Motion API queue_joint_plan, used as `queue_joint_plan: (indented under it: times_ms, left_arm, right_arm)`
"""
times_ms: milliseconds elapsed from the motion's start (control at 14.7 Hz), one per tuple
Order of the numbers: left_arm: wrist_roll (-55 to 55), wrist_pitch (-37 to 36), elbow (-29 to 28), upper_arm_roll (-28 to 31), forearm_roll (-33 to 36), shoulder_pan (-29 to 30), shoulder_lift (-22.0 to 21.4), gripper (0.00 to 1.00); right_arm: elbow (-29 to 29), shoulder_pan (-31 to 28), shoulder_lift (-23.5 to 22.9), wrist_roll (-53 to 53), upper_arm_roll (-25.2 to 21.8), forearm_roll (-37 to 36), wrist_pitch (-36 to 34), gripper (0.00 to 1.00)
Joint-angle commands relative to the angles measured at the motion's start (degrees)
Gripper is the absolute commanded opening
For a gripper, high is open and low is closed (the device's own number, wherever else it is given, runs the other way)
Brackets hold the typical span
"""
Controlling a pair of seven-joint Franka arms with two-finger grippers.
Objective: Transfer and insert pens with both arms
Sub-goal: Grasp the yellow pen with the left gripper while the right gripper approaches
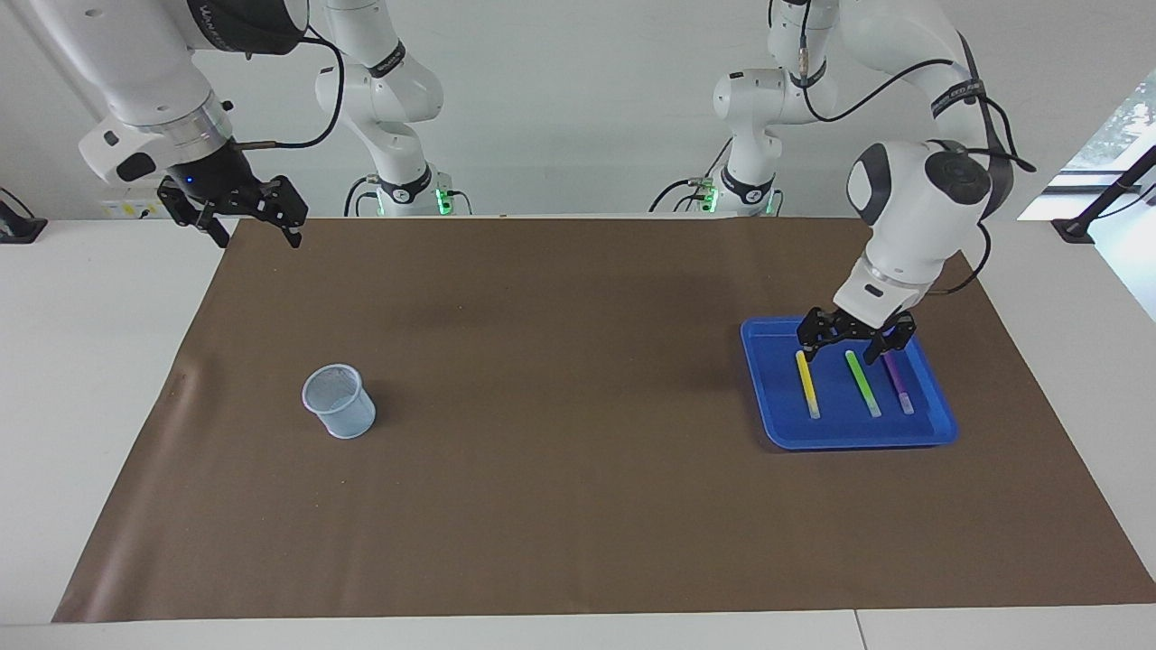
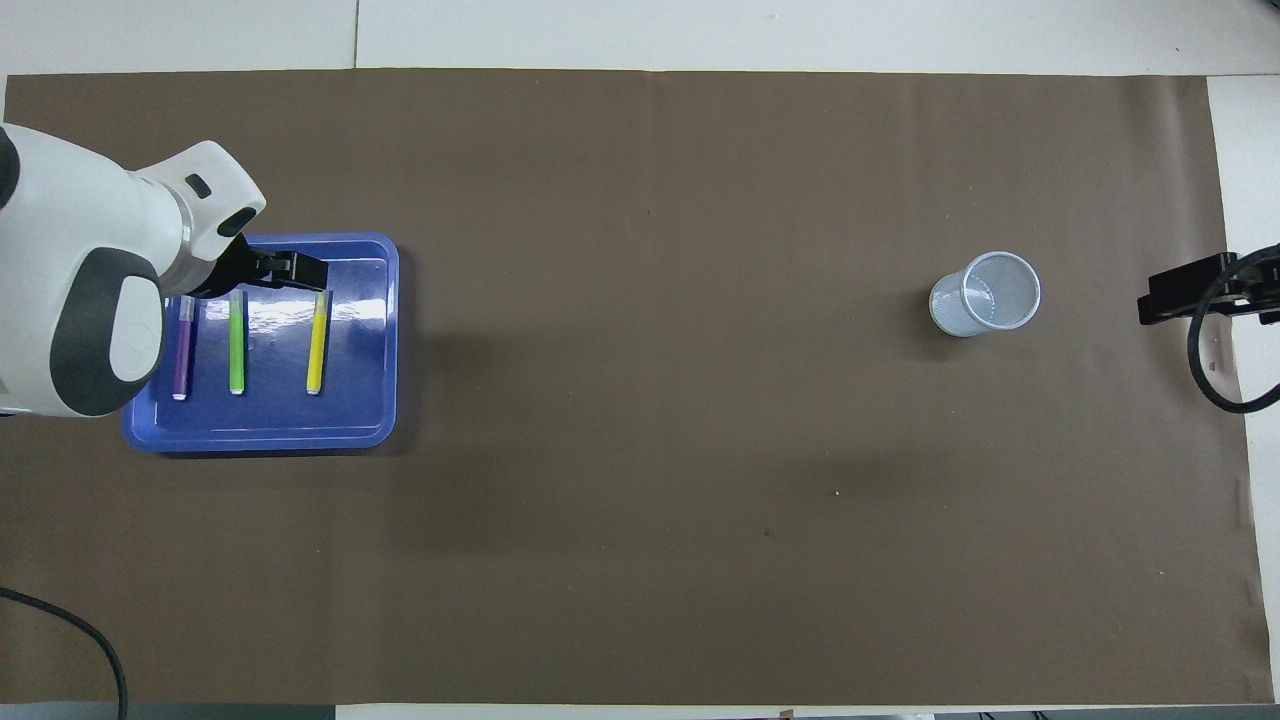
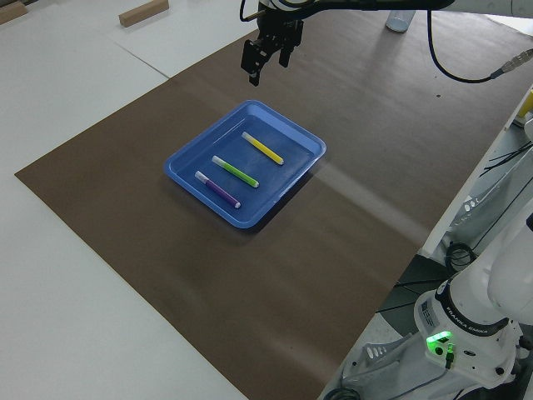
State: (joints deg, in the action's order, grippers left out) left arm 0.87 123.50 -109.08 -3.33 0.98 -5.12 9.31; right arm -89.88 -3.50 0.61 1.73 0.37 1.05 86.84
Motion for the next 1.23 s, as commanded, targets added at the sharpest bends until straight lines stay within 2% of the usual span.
queue_joint_plan:
  times_ms: [0,273,478,682,751,819,887,955,1160]
  left_arm:
    - [1.4,6.04,-3.5,0.43,2.44,-0.07,1.23,1.0]
    - [4.14,13.16,-7.63,0.52,2.53,1.07,4.04,0.97]
    - [4.58,16.76,-7.64,0.7,2.97,1.25,7.2,0.95]
    - [4.49,17.39,-8.42,0.87,3.5,1.95,8.0,0.92]
    - [4.49,17.39,-8.95,0.87,3.5,2.04,8.0,0.8]
    - [4.41,17.21,-9.39,0.79,3.5,2.04,7.91,0.59]
    - [3.88,16.95,-9.92,0.78,3.5,2.04,7.74,0.22]
    - [3.18,16.78,-9.92,0.78,3.5,2.04,7.65,0.0]
    - [2.12,16.34,-10.01,0.78,3.5,1.95,7.48,0.0]
  right_arm:
    - [-0.73,-1.07,0.53,1.08,0.24,3.08,0.43,1.0]
    - [-1.87,0.24,1.15,0.91,0.33,4.84,0.52,1.0]
    - [-3.28,1.57,1.59,0.99,0.42,5.63,0.69,1.0]
    - [-7.31,0.95,3.51,0.82,0.33,15.01,1.92,1.0]
    - [-8.63,0.86,3.96,0.82,0.33,16.34,3.06,1.0]
    - [-9.69,0.95,4.57,0.82,0.33,17.84,4.11,1.0]
    - [-11.0,0.95,5.1,0.73,0.33,19.77,4.99,1.0]
    - [-13.11,0.86,5.97,0.73,0.33,21.87,6.39,1.0]
    - [-17.95,0.34,8.17,0.73,0.16,27.06,8.86,1.0]
